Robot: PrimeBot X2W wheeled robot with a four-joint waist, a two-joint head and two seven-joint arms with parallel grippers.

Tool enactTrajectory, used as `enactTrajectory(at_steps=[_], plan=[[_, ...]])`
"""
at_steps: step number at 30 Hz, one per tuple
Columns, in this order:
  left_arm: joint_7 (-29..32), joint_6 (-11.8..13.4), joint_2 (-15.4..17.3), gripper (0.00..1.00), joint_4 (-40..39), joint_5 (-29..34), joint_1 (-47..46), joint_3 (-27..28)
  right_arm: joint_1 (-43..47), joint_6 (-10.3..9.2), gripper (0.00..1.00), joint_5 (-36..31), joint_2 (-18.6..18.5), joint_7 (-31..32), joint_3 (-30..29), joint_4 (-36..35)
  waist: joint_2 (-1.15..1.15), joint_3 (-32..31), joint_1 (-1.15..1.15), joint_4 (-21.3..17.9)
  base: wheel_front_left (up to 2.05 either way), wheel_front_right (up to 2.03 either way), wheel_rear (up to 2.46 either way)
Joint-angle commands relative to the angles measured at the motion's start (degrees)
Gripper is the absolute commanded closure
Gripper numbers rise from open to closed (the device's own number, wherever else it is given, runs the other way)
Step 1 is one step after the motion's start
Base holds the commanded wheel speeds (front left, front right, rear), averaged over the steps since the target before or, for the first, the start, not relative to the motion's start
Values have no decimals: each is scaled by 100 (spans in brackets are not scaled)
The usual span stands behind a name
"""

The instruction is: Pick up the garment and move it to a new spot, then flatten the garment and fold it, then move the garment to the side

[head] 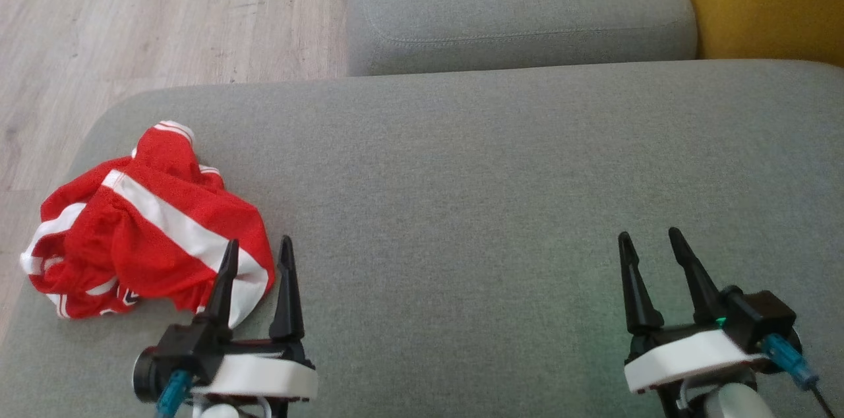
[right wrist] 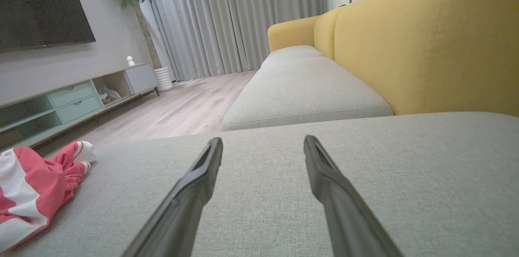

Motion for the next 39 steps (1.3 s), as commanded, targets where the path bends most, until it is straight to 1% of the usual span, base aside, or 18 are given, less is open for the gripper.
enactTrajectory(at_steps=[1, 15, 30, 34, 39], plan=[[-87, 47, 31, 0, -176, 196, -321, 129, -104, -4, 0, -197, -48, -99, 79, -169, 0, -7, 0, -2, 0, 0, 0], [-308, 134, 34, 0, -44, 1014, -345, 18, -101, -4, 0, -1081, -54, -319, 56, -95, 0, -43, 0, -45, 0, 0, 0], [-315, 118, 34, 0, 106, 989, -364, 29, -84, -4, 0, -1033, -54, -326, -2, -62, 0, -108, 0, -42, 0, 0, 0], [-315, 111, 34, 0, 119, 1005, -398, 49, -62, -4, 0, -1019, -54, -326, -3, -80, 0, -70, 0, 159, 0, 0, 0], [-315, 113, 34, 0, 119, 1109, -451, 209, -93, -4, 0, -978, -54, -326, 22, -93, 0, 45, 0, 655, 0, 0, 0]])
